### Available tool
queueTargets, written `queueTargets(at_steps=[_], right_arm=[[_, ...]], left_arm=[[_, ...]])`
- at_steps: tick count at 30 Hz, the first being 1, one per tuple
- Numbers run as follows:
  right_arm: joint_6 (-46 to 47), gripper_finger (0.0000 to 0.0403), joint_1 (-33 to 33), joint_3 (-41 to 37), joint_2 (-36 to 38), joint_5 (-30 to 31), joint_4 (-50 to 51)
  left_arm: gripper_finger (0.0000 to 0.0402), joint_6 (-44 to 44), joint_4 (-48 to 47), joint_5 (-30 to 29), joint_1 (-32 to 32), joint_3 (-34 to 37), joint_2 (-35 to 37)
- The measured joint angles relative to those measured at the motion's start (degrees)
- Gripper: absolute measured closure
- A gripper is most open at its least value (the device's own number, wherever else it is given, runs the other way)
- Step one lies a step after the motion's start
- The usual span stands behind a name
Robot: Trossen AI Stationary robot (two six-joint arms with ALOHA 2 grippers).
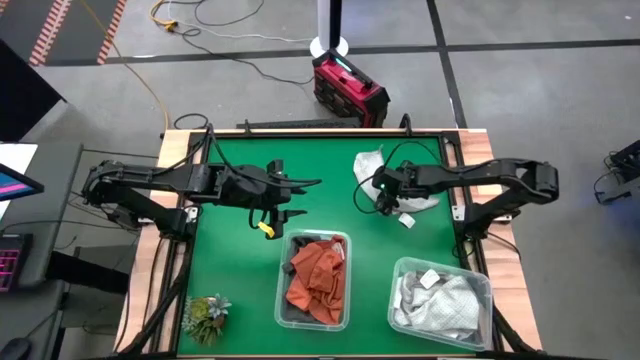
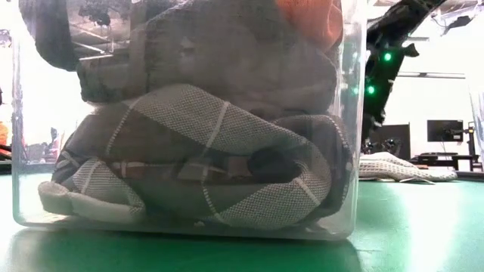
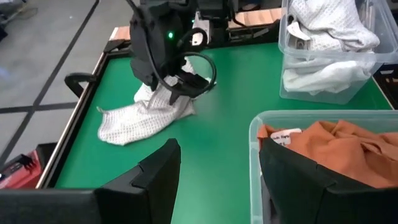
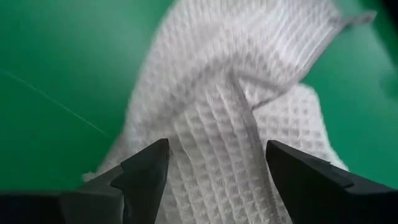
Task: Sort towels by color in basket
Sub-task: Put the light grey towel into the right transparent bin
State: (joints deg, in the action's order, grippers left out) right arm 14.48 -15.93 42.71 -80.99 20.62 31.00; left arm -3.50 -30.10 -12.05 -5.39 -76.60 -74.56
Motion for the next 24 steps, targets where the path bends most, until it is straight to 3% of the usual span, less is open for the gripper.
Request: queueTargets(at_steps=[3,9,13,19,24], right_arm=[[0.00,0.0097,-0.39,-0.95,-1.57,-0.91,-0.24],[0.95,0.0121,-0.76,-1.94,-2.99,-8.90,-0.30],[1.65,0.0194,-1.15,-2.11,-4.48,-12.77,-0.01],[0.57,0.0368,0.29,-2.22,-2.98,-13.88,1.82],[0.90,0.0369,3.11,0.06,2.44,-14.95,9.67]], left_arm=[[0.0194,0.16,-0.29,-0.01,0.00,0.02,0.00],[0.0194,-0.12,0.06,-0.84,0.00,0.02,0.00],[0.0194,-0.12,0.06,-1.18,0.00,0.02,0.00],[0.0194,-0.15,0.02,-1.97,0.00,0.02,0.00],[0.0194,-0.32,0.00,-2.01,0.00,0.02,0.00]])
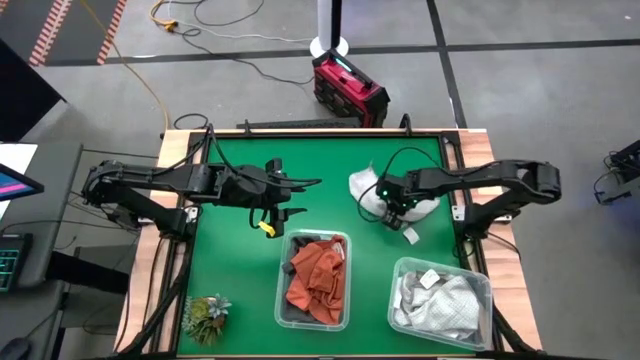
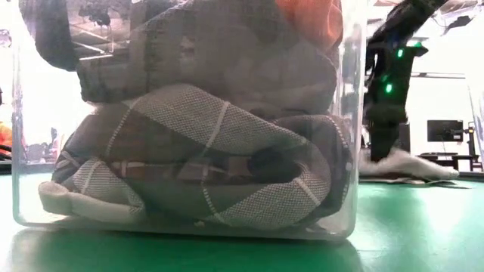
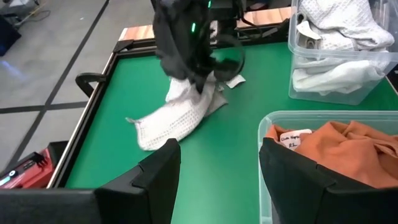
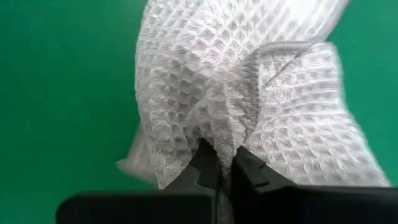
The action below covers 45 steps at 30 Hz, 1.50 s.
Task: Sort towels by color in basket
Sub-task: Put the light grey towel into the right transparent bin
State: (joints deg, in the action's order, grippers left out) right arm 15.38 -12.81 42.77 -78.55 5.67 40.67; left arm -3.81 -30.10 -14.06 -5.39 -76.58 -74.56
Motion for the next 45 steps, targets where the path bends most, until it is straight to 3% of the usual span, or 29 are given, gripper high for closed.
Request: queueTargets(at_steps=[9,16,20,23,28,35,41,45], right_arm=[[2.16,0.0369,15.85,11.89,17.30,0.30,11.37],[2.16,0.0369,33.94,20.92,31.79,2.38,3.69],[1.43,0.0369,43.39,21.47,37.29,4.09,-5.64],[2.64,0.0368,49.92,21.52,39.30,3.43,-6.27],[22.49,0.0352,58.50,21.45,39.96,3.23,-4.27],[39.41,0.0352,69.30,21.45,38.80,3.95,-3.06],[56.17,0.0352,72.63,21.45,34.83,5.30,2.41],[62.56,0.0352,73.70,21.47,32.56,5.70,6.28]], left_arm=[[0.0193,-0.16,0.00,-1.25,0.00,0.00,0.00],[0.0193,-0.68,0.00,-2.75,0.00,0.00,0.00],[0.0193,-0.13,0.02,-2.83,0.00,0.00,0.00],[0.0193,0.82,-0.08,-2.93,0.00,0.00,0.00],[0.0193,1.46,-0.56,-2.97,0.00,0.00,-0.02],[0.0193,1.48,-0.06,-2.99,0.00,0.00,-0.02],[0.0193,1.68,-0.27,-2.99,0.00,0.00,-0.02],[0.0193,1.68,-0.06,-2.99,0.00,0.00,-0.02]])
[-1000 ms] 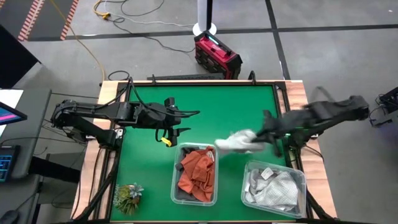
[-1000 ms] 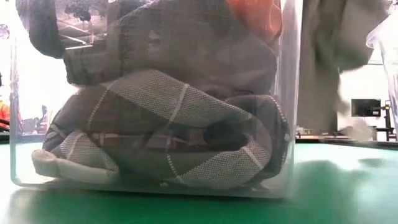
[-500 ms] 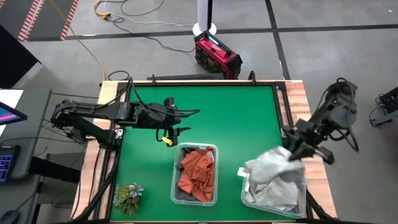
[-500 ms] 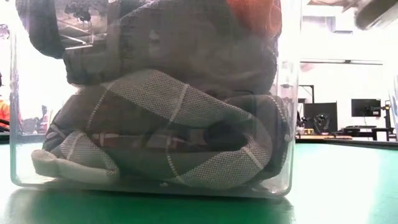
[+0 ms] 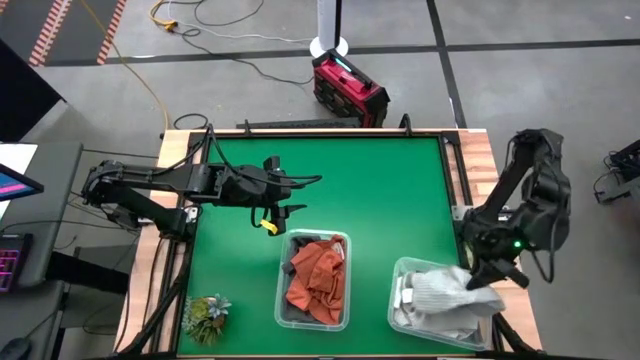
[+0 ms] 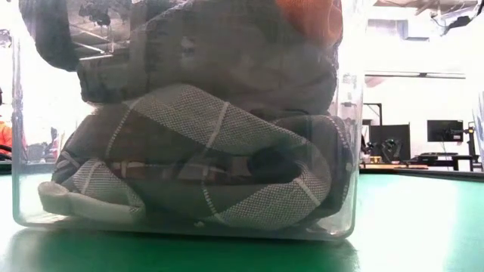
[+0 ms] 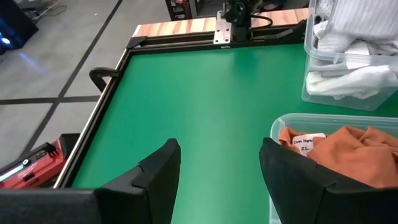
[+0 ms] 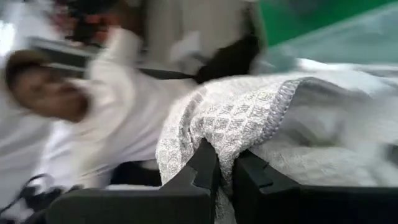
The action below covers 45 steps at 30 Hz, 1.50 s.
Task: Sort towels by color in basket
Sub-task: Put the light grey towel into the right transparent bin
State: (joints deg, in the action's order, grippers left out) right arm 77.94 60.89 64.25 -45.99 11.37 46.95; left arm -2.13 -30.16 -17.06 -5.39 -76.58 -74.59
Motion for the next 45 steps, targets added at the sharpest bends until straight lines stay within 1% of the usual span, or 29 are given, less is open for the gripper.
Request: queueTargets(at_steps=[4,7,11,14,16,18,21,24,27,32,35,41,43,45], right_arm=[[2.21,0.0354,-0.86,-0.14,-2.85,1.99,10.10],[0.15,0.0358,-3.10,-2.03,-5.14,2.08,11.76],[-5.76,0.0361,-7.12,-4.82,-8.07,2.00,6.50],[-13.46,0.0362,-9.27,-5.73,-11.26,-0.63,-0.12],[-19.27,0.0362,-10.83,-5.72,-13.03,-0.88,-3.90],[-22.48,0.0362,-12.35,-5.70,-14.67,-1.00,-6.18],[-23.39,0.0362,-14.68,-5.70,-16.47,-1.34,-5.91],[-22.34,0.0362,-16.11,-5.70,-17.88,-5.72,-3.47],[-17.69,0.0362,-15.69,-5.70,-19.68,-10.90,-0.32],[-12.02,0.0362,-12.94,-5.70,-23.69,-15.43,4.33],[-11.31,0.0362,-10.72,-5.70,-26.23,-17.66,5.23],[-22.60,0.0363,-4.64,-7.27,-31.62,-17.73,5.05],[-30.18,0.0363,-3.04,-7.27,-33.65,-17.18,5.54],[-40.80,0.0363,-1.58,-7.19,-35.48,-16.52,5.61]], left_arm=[[0.0193,0.02,0.01,0.00,0.00,0.00,0.00],[0.0194,0.00,0.04,0.00,0.00,0.00,0.00],[0.0194,-0.09,0.11,-0.02,0.01,0.00,0.00],[0.0194,-0.31,0.17,-0.42,0.00,0.00,0.00],[0.0194,-0.37,0.18,-0.92,0.00,0.00,0.00],[0.0194,-0.39,0.37,-1.45,0.02,0.00,0.00],[0.0194,-0.39,0.92,-1.56,0.02,0.00,0.00],[0.0194,-0.39,0.93,-1.57,0.02,0.00,0.00],[0.0194,-0.39,0.70,-1.57,0.02,0.00,0.00],[0.0194,-0.39,-0.16,-1.57,0.02,0.00,0.00],[0.0194,-0.33,-0.19,-1.57,0.02,-0.02,0.00],[0.0193,-0.07,-0.22,-1.57,0.02,-0.02,0.00],[0.0193,-0.04,-0.23,-1.57,0.02,-0.02,0.00],[0.0193,-0.02,-0.15,-1.57,0.02,-0.02,0.00]])
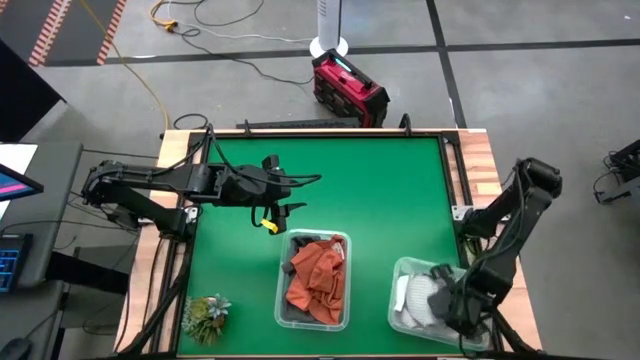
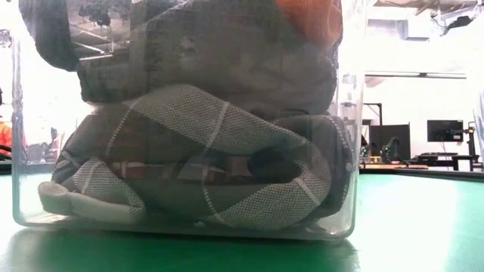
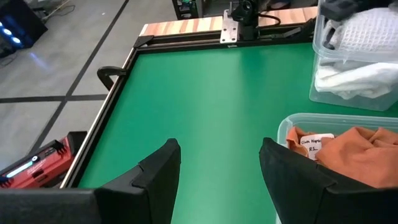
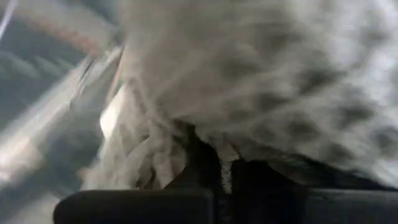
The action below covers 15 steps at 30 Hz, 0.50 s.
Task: Sort towels by color in basket
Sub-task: Put the light grey towel into the right transparent bin
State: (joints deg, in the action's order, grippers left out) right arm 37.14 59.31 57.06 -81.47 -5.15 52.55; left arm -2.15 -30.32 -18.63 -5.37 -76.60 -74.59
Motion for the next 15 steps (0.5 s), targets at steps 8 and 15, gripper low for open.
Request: queueTargets(at_steps=[8,15], right_arm=[[-19.38,0.0363,0.56,-0.13,-4.10,4.38,0.09],[-31.26,0.0363,-2.24,2.90,-3.01,5.07,6.51]], left_arm=[[0.0193,-0.13,0.29,0.01,0.00,0.00,0.00],[0.0193,-0.23,0.32,0.01,-0.02,0.00,0.00]])
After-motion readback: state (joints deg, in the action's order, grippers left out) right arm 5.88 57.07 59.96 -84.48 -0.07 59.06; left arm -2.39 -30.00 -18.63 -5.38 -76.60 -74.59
